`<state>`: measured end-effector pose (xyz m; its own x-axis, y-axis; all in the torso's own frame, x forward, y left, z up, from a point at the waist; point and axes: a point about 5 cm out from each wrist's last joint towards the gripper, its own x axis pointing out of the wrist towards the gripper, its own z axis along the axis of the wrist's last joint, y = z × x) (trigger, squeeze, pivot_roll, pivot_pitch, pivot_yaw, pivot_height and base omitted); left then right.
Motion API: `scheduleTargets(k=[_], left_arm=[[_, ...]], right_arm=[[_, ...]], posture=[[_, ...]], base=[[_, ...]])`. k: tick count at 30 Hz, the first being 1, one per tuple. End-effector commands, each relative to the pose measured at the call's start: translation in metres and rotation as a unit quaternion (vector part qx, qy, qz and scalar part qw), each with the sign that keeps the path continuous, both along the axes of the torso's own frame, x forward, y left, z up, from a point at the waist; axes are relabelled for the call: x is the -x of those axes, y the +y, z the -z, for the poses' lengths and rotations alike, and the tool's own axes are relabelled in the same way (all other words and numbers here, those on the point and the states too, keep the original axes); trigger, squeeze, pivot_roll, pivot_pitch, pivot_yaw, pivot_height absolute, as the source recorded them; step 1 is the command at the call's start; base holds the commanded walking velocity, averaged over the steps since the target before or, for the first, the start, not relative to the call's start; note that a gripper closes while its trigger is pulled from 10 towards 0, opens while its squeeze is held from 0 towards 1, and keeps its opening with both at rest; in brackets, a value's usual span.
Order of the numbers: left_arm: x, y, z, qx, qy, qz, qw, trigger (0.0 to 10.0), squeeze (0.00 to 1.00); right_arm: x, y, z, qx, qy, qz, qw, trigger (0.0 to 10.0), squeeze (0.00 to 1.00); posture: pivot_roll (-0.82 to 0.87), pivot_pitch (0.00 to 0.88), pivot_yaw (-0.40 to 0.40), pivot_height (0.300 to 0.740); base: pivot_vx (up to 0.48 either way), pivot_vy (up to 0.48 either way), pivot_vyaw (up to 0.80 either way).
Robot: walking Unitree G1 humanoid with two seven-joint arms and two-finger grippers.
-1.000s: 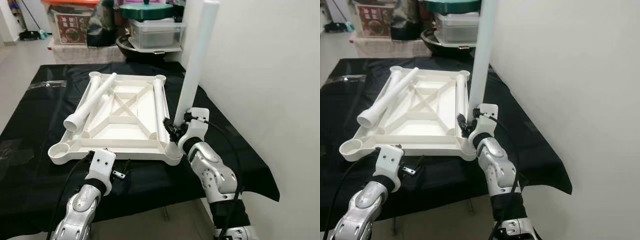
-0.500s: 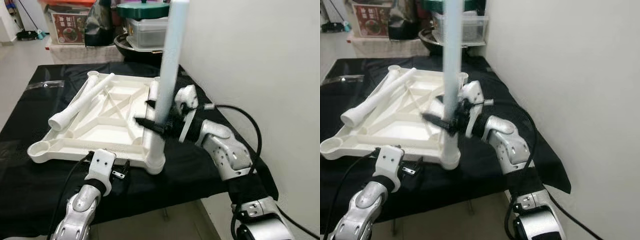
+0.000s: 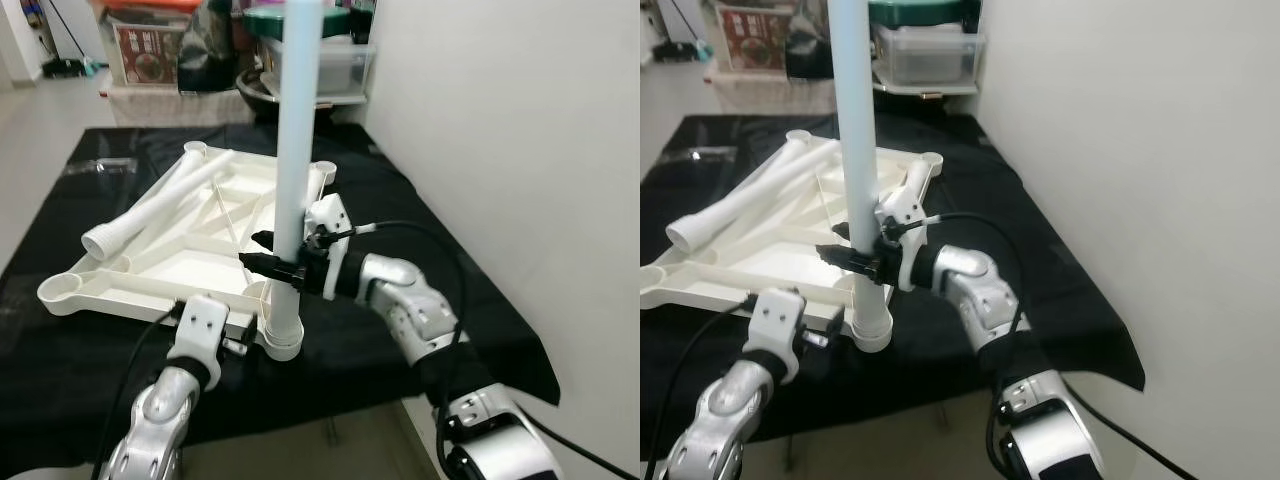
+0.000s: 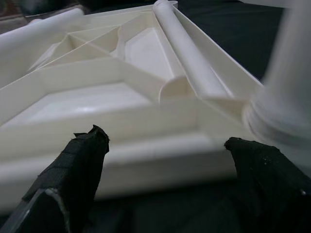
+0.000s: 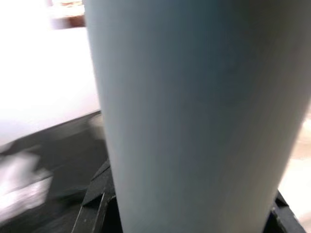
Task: Building children table
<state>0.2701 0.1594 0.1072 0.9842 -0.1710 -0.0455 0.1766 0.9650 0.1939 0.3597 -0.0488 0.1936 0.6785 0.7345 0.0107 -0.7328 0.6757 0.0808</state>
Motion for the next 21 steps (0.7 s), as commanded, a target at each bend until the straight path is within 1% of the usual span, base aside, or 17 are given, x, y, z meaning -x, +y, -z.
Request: scheduleTargets(k=[1, 2, 3, 4, 5, 6, 7, 8, 9, 10, 13, 14, 15, 16, 18, 19, 21], left_arm=[[0.002, -0.002, 0.004, 0.001, 0.008, 0.002, 1.0, 10.0, 0.0], [0.002, -0.001, 0.003, 0.001, 0.008, 0.002, 1.0, 10.0, 0.0], [0.002, -0.001, 0.003, 0.001, 0.008, 0.002, 1.0, 10.0, 0.0], [0.002, 0.0, 0.003, 0.0, 0.008, 0.001, 1.0, 10.0, 0.0], [0.002, 0.0, 0.003, 0.0, 0.008, 0.001, 1.0, 10.0, 0.0], [0.002, 0.001, 0.003, 0.0, 0.008, 0.001, 1.0, 10.0, 0.0], [0.002, 0.001, 0.004, -0.001, 0.008, 0.001, 1.0, 10.0, 0.0], [0.001, 0.002, 0.004, -0.002, 0.009, 0.001, 1.0, 10.0, 0.0], [0.001, 0.001, 0.004, -0.002, 0.009, 0.003, 1.0, 10.0, 0.0], [0.0, 0.0, 0.004, -0.002, 0.009, 0.005, 1.0, 10.0, 0.0], [0.0, -0.001, 0.004, -0.002, 0.009, 0.006, 1.0, 10.0, 0.0], [0.0, -0.002, 0.003, -0.003, 0.008, 0.008, 1.0, 10.0, 0.0], [0.0, -0.002, 0.003, -0.003, 0.008, 0.008, 1.0, 10.0, 0.0], [-0.001, -0.002, 0.002, -0.003, 0.007, 0.009, 1.0, 10.0, 0.0], [-0.001, -0.002, 0.002, -0.003, 0.007, 0.009, 1.0, 10.0, 0.0], [-0.001, 0.0, 0.002, -0.004, 0.006, 0.008, 1.0, 10.0, 0.0], [-0.001, 0.0, 0.002, -0.004, 0.006, 0.008, 1.0, 10.0, 0.0]], right_arm=[[-0.016, -0.056, 0.041, 0.022, 0.125, 0.255, 0.958, 0.0, 0.0], [-0.013, -0.063, 0.044, 0.025, 0.13, 0.296, 0.946, 0.0, 0.0], [-0.013, -0.063, 0.044, 0.025, 0.13, 0.296, 0.946, 0.0, 0.0], [-0.011, -0.066, 0.045, 0.027, 0.129, 0.315, 0.94, 0.0, 0.0], [-0.011, -0.066, 0.045, 0.027, 0.129, 0.315, 0.94, 0.0, 0.0], [-0.005, -0.065, 0.045, 0.03, 0.124, 0.329, 0.936, 0.1, 0.0], [0.002, -0.055, 0.044, 0.035, 0.122, 0.324, 0.937, 10.0, 0.0], [0.008, -0.048, 0.044, 0.038, 0.121, 0.316, 0.94, 10.0, 0.0], [0.013, -0.037, 0.041, 0.031, 0.115, 0.297, 0.947, 10.0, 0.0], [0.016, -0.031, 0.039, 0.024, 0.112, 0.284, 0.952, 10.0, 0.0], [0.018, -0.026, 0.037, 0.017, 0.108, 0.275, 0.955, 10.0, 0.0], [0.018, -0.024, 0.031, -0.002, 0.093, 0.26, 0.961, 10.0, 1.0], [0.018, -0.024, 0.031, -0.002, 0.093, 0.26, 0.961, 10.0, 1.0], [0.017, -0.022, 0.026, -0.017, 0.082, 0.251, 0.964, 10.0, 1.0], [0.017, -0.022, 0.026, -0.017, 0.082, 0.251, 0.964, 10.0, 1.0], [0.016, -0.016, 0.012, -0.044, 0.065, 0.184, 0.98, 10.0, 1.0], [0.016, -0.016, 0.012, -0.044, 0.065, 0.184, 0.98, 10.0, 1.0]], posture=[[0.15, 0.0, -0.107, 0.74], [0.14, 0.0, -0.101, 0.74], [0.14, 0.0, -0.101, 0.74], [0.14, 0.0, -0.101, 0.74], [0.14, 0.0, -0.101, 0.74], [0.14, 0.0, -0.096, 0.74], [0.13, 0.0, -0.087, 0.74], [0.13, 0.0, -0.087, 0.74], [0.13, 0.0, -0.083, 0.74], [0.13, 0.0, -0.083, 0.74], [0.13, 0.0, -0.083, 0.74], [0.14, 0.0, -0.084, 0.74], [0.14, 0.0, -0.084, 0.74], [0.14, 0.0, -0.084, 0.74], [0.14, 0.0, -0.084, 0.74], [0.14, 0.0, -0.086, 0.74], [0.14, 0.0, -0.086, 0.74]], base=[[0.0, 0.0, 0.0], [0.0, 0.0, 0.0], [0.0, 0.0, 0.0], [0.0, 0.0, 0.0], [0.0, 0.0, 0.0], [0.0, 0.0, 0.0], [0.0, 0.0, 0.0], [0.0, 0.0, 0.0], [0.0, 0.0, 0.0], [0.0, 0.0, 0.0], [0.0, 0.0, 0.0], [0.0, 0.0, 0.0], [0.0, 0.0, 0.0], [0.0, 0.0, 0.0], [0.0, 0.0, 0.0], [0.0, 0.0, 0.0], [0.0, 0.0, 0.0]])
